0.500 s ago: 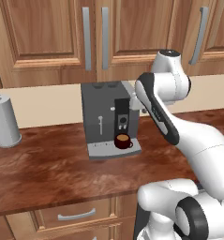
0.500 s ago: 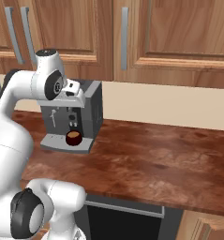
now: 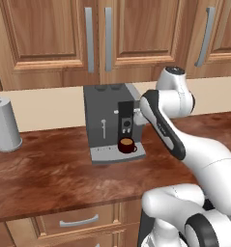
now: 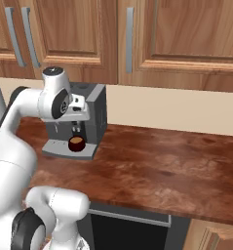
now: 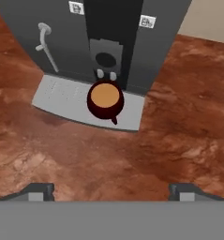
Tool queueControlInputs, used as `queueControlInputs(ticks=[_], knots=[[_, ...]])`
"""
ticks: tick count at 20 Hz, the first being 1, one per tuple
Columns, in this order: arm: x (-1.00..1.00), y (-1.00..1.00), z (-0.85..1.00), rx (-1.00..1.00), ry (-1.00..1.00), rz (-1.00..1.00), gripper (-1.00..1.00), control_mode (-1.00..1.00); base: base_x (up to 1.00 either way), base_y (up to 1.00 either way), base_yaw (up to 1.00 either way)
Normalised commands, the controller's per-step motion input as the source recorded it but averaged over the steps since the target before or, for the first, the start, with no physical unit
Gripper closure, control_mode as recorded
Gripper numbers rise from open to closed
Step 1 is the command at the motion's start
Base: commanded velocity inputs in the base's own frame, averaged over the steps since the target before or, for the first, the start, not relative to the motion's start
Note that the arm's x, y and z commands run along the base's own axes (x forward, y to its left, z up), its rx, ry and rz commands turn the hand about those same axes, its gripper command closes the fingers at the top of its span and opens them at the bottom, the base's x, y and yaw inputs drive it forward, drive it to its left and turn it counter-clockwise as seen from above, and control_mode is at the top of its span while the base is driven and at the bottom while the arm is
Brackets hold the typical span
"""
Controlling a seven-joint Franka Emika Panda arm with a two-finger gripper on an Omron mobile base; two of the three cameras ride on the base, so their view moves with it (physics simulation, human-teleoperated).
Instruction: Pick up the brewed coffee from the coffee machine and place it next to the breakfast plate on the dining counter.
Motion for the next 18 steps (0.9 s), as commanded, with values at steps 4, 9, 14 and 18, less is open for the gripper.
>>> queueControlInputs(ticks=[4, 9, 14, 18], knots=[[0.00, 0.00, -0.68, 0.00, -0.01, 0.24, -1.00, -1.00, 0.00, 0.00, 0.00], [0.00, 0.03, -0.57, 0.00, -0.01, 0.18, -1.00, -1.00, 0.00, 0.00, 0.00], [0.12, 0.00, -0.49, 0.00, 0.00, 0.10, -1.00, -1.00, 0.00, 0.00, 0.00], [0.17, 0.00, -0.41, 0.00, 0.00, 0.10, -1.00, -1.00, 0.00, 0.00, 0.00]])
